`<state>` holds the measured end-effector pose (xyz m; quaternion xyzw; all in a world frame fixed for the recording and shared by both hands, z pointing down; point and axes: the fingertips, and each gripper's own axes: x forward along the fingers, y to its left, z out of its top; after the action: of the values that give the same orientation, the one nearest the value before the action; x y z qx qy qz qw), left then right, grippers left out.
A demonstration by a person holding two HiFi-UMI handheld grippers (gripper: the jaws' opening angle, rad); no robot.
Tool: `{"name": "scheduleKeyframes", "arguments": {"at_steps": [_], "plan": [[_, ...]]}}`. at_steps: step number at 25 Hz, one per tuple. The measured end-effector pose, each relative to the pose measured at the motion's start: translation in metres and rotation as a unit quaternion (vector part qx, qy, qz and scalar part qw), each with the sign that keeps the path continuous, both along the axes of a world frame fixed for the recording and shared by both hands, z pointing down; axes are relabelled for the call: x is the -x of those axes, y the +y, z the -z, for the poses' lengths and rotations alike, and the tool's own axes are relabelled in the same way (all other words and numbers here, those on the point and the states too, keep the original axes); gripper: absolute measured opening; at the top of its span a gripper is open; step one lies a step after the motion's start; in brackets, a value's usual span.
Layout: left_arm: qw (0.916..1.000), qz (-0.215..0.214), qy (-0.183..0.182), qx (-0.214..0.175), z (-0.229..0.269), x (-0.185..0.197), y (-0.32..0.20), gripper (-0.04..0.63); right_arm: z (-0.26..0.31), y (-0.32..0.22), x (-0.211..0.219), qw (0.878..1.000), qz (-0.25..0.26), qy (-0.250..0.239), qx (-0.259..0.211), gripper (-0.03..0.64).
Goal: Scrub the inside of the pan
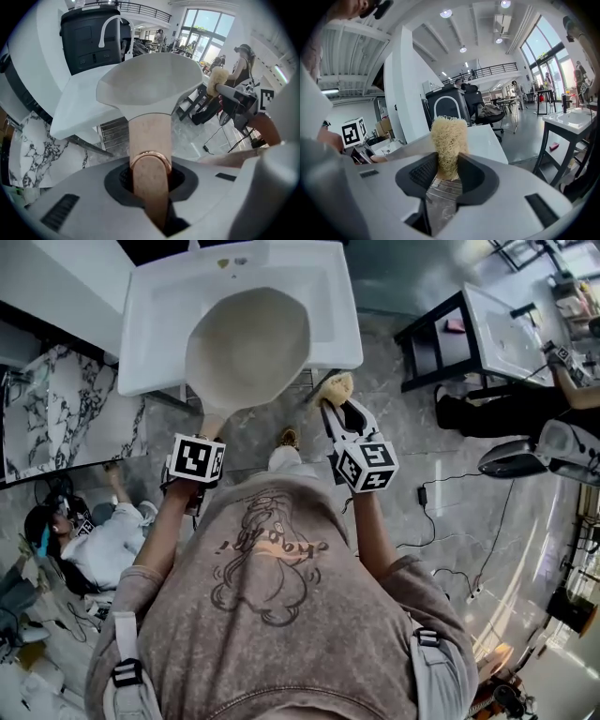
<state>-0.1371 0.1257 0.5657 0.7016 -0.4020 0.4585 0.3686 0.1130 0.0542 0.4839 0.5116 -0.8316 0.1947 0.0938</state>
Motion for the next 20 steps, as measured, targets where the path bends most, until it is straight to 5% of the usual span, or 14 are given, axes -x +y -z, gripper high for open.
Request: {"name": "scheduleKeyframes", "arguments": {"at_steps": [9,20], "plan": [[0.9998,0.019,0.006,0.003,0.002,-0.035,-0.076,0.071,0.012,-0.084,-0.039,1.000,0.015,0.003,-0.008,0.144],[0.9991,-0.038,-0.012,0.013,-0.004,-0.048,-0.131,0.072,0.023,-0.146,-0.053,1.000,0.010,0.007,-0.019,0.144]]}}
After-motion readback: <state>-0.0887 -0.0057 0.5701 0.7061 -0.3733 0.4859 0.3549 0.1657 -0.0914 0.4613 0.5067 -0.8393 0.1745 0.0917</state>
